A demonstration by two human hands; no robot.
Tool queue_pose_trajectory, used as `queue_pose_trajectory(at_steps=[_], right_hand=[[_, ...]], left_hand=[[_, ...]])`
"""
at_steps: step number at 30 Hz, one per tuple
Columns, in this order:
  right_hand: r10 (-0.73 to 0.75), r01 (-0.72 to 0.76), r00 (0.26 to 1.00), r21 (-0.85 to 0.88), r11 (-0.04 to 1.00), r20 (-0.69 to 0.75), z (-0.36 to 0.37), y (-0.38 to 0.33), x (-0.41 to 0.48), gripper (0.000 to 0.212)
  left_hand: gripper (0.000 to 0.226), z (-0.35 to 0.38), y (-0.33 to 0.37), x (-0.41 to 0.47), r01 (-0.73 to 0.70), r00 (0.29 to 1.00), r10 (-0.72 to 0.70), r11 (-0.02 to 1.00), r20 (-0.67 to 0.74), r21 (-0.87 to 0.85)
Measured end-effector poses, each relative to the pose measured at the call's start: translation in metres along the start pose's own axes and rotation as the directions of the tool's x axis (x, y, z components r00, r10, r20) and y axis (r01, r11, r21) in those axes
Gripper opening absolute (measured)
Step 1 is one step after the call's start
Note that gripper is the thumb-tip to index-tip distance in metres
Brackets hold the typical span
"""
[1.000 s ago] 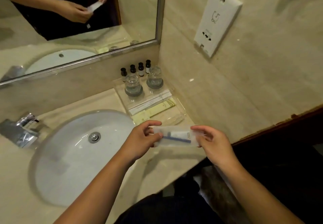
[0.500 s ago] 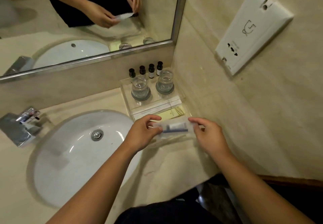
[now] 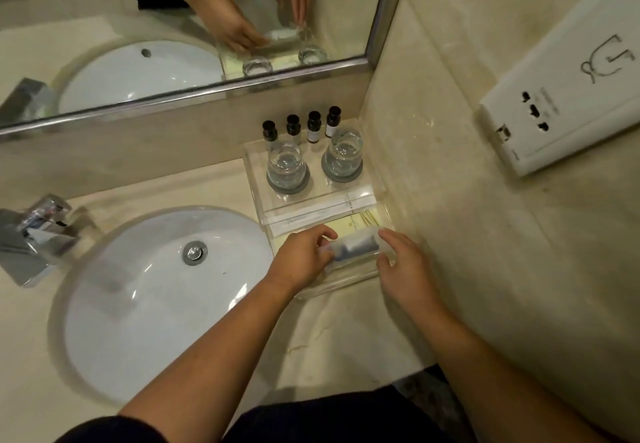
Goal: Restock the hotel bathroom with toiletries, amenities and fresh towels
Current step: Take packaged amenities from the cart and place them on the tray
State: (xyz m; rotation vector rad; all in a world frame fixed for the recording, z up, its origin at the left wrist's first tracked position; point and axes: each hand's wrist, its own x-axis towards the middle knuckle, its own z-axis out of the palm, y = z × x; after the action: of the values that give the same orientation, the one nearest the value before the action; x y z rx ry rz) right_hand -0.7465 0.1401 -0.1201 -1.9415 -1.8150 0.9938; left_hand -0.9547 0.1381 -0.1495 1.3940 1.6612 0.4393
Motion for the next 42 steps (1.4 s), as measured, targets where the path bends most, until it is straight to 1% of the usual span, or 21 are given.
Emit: queue_pose_trajectory(at_steps=[5,8,12,15,18,22,26,33,35,37,39,42], right_hand=[[0.051,-0.048,0.995,-0.034,0.998,0.081,0.010,0.005,0.008,0.046],[0.057,-0.051,0.995,-0.062,0.997,0.088,0.015,0.007,0.012,0.046],[0.053,-0.041,0.994,-0.114,0.993,0.097,0.018,0.009,0.016,0.050],[0.027,-0.002,0.993,-0.207,0.978,0.116,0.022,0.009,0.012,0.055],[-0.020,0.070,0.987,-0.317,0.946,0.158,0.028,0.010,0.009,0.057],[0.070,0.081,0.953,-0.470,0.879,0.294,0.036,0.016,0.011,0.069],[0.124,0.055,0.941,-0.503,0.862,0.316,0.035,0.021,0.012,0.071],[0.152,0.042,0.930,-0.505,0.862,0.336,0.035,0.022,0.012,0.073],[0.138,0.039,0.937,-0.492,0.870,0.320,0.032,0.019,0.010,0.073],[0.093,0.042,0.959,-0.458,0.888,0.268,0.029,0.015,0.005,0.071],[0.048,0.042,0.977,-0.406,0.913,0.209,0.024,0.011,-0.002,0.069],[-0.015,0.067,0.988,-0.337,0.939,0.153,0.017,0.007,-0.018,0.066]], left_hand=[[0.026,0.005,-0.014,0.008,-0.006,1.000,0.005,0.995,0.007,0.095],[0.028,0.008,-0.020,0.011,-0.028,1.000,0.028,0.986,0.003,0.164],[0.034,0.007,-0.023,0.009,-0.113,0.990,0.133,0.947,-0.046,0.302],[0.036,0.009,-0.023,0.004,-0.179,0.973,0.222,0.892,-0.057,0.416],[0.033,0.017,-0.020,-0.002,-0.242,0.964,0.266,0.845,0.018,0.477],[0.039,0.028,-0.015,-0.010,-0.237,0.966,0.256,0.806,0.041,0.543],[0.042,0.033,-0.012,-0.014,-0.225,0.969,0.245,0.797,0.040,0.561],[0.047,0.032,-0.015,-0.015,-0.235,0.970,0.232,0.814,0.073,0.531],[0.048,0.029,-0.016,-0.015,-0.256,0.965,0.250,0.821,0.083,0.510],[0.048,0.023,-0.014,-0.016,-0.273,0.957,0.286,0.844,0.043,0.461],[0.047,0.013,-0.011,-0.016,-0.268,0.950,0.310,0.871,-0.037,0.412],[0.046,-0.002,-0.010,-0.019,-0.255,0.938,0.324,0.883,-0.119,0.394]])
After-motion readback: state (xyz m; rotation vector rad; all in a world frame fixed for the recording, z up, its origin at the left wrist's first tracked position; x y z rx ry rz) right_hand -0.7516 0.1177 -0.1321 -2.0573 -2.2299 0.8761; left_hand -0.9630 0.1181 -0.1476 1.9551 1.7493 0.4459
